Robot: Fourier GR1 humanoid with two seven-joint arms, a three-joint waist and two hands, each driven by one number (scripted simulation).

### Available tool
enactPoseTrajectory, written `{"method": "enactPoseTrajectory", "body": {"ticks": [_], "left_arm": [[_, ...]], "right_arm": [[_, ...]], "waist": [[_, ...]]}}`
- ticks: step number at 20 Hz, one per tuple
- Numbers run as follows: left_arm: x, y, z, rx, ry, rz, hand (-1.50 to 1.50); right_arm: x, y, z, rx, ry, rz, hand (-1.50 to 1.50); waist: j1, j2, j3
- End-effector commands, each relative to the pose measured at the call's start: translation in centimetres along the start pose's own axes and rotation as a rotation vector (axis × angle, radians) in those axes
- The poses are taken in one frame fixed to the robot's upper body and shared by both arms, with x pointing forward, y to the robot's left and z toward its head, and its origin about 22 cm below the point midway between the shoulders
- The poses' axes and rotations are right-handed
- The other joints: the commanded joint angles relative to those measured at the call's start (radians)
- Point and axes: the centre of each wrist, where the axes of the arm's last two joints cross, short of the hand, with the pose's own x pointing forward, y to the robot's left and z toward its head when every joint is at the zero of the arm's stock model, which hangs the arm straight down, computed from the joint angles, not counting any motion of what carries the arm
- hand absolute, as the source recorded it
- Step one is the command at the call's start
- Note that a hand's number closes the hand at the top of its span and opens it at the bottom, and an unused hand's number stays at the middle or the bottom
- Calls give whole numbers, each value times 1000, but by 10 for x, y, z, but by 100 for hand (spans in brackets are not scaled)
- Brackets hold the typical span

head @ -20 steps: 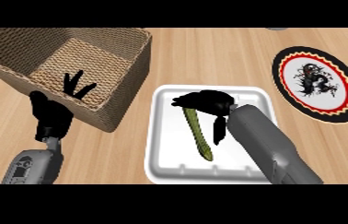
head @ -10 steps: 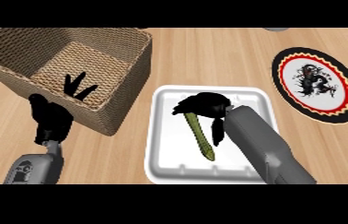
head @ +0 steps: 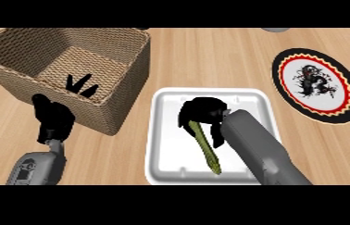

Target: Pick the squash from the tray and place it in the plate

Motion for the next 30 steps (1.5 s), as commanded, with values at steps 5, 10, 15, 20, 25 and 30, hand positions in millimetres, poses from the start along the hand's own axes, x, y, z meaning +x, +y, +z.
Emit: {"method": "enactPoseTrajectory", "body": {"ticks": [5, 10, 15, 20, 25, 30], "left_arm": [[-3, 9, 8, 28, 12, -6, 0], [-6, 26, 14, 68, 19, -2, 0], [7, 15, 11, 52, 26, 17, 0], [-5, 19, 15, 63, 24, 11, 0], [3, 1, 11, 44, -2, -5, 0], [8, 2, 19, -10, 5, -3, 0]], "right_arm": [[-31, 47, 74, -130, 212, -152, 150], [-25, 48, 118, -350, 383, -94, 150], [-10, 18, 161, -709, 394, 17, 150], [17, -11, 197, -1033, 497, 102, 150], [29, -8, 238, -1160, 657, 21, 150], [-3, -10, 261, -1226, 716, -138, 150]], "waist": [[-33, 5, 6], [-49, -3, 5], [-62, -6, 6], [-63, -4, 4], [-24, 8, 6], [1, 12, 7]]}}
